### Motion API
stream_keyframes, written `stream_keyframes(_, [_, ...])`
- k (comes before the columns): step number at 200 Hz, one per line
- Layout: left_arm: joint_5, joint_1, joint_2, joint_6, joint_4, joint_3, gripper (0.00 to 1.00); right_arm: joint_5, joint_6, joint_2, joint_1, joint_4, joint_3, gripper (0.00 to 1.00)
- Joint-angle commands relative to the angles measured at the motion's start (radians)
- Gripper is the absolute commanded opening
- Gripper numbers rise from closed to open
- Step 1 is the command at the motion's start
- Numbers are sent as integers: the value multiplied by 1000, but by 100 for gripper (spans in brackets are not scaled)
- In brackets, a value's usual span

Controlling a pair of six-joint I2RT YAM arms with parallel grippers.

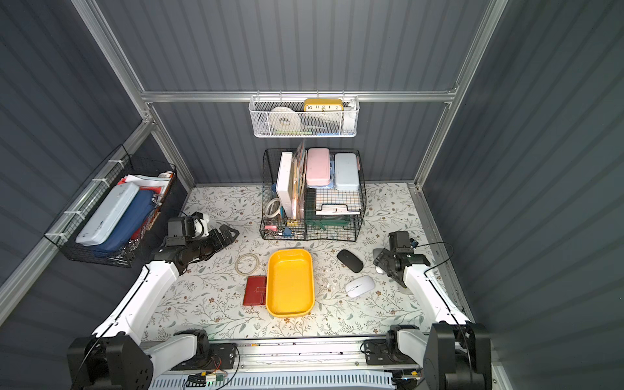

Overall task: Put the mouse in the storage box
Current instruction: Pick up the mouse from the center of the board.

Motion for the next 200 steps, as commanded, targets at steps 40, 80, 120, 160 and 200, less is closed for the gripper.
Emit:
stream_keyframes(40, [82, -1, -81, 120, -143, 52, 99, -133, 201, -90, 93, -139, -48, 90])
stream_keyframes(80, [73, -2, -75, 115, -126, 25, 99, -55, 398, -60, 302, -144, -19, 94])
stream_keyframes(120, [74, -1, -74, 122, -140, 23, 99, -21, 492, 95, 411, -139, 48, 92])
stream_keyframes(160, [71, -1, -85, 120, -138, 21, 99, -16, 561, 204, 457, -123, 86, 92])
stream_keyframes(200, [70, -1, -81, 120, -140, 21, 99, -14, 607, 263, 467, -115, 87, 92])
